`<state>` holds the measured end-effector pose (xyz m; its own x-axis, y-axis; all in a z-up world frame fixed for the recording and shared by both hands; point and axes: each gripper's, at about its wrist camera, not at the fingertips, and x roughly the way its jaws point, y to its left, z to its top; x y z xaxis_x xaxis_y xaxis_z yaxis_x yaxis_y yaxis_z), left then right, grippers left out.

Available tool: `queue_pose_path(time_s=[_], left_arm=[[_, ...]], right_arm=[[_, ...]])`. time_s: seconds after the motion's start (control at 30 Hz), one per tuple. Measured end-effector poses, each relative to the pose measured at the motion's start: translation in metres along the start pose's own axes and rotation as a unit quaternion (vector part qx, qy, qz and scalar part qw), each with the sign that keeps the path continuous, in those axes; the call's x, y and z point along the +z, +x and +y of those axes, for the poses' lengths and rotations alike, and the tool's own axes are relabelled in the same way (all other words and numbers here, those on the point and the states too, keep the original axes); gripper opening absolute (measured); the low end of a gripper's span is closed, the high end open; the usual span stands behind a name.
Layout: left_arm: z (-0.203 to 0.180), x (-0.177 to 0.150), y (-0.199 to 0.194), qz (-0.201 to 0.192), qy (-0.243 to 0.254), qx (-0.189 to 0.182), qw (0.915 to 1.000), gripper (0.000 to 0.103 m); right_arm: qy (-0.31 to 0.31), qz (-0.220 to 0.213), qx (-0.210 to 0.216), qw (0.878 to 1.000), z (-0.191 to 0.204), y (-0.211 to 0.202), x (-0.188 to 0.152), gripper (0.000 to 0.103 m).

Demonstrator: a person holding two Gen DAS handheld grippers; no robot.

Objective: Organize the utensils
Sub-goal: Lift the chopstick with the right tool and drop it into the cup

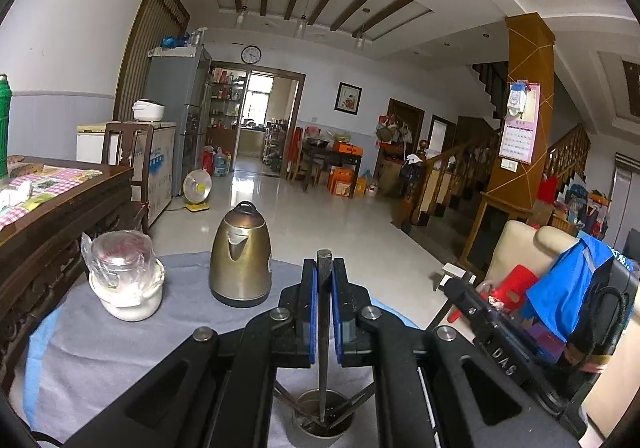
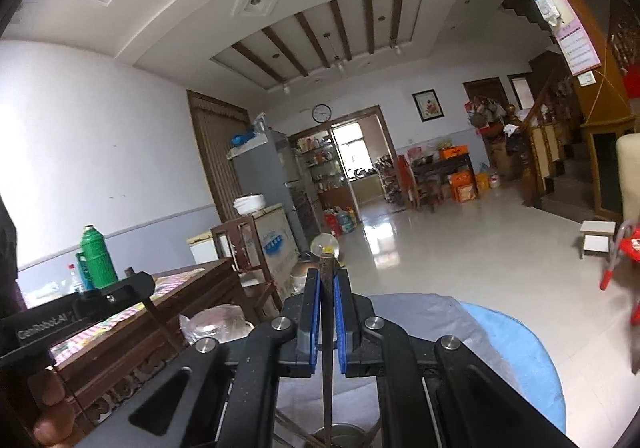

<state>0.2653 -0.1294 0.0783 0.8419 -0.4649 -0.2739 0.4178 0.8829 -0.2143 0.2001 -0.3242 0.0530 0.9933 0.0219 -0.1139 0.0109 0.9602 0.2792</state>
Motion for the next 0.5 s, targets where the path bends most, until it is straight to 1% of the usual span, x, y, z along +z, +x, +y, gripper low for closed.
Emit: queue_pose_path(time_s=[0.17, 0.27, 0.5], left_arm=[[0.004, -0.019, 0.018, 0.019, -0.010, 0.005, 0.9997, 0.007], [0.006, -0.032, 0.025, 0.037, -0.012, 0.011, 0.9992, 0.007], [0.005, -0.050, 0.021, 0.063, -0.005, 0.006, 0.9980, 0.007]], right_arm=[[0.006, 0.037, -0.007, 0.999, -0.007, 0.018, -0.015, 0.007], [0.002, 0.048, -0.007, 0.999, -0.008, 0.019, -0.022, 0.007], [0.002, 0.082, -0.002, 0.997, -0.012, 0.013, -0.038, 0.007]])
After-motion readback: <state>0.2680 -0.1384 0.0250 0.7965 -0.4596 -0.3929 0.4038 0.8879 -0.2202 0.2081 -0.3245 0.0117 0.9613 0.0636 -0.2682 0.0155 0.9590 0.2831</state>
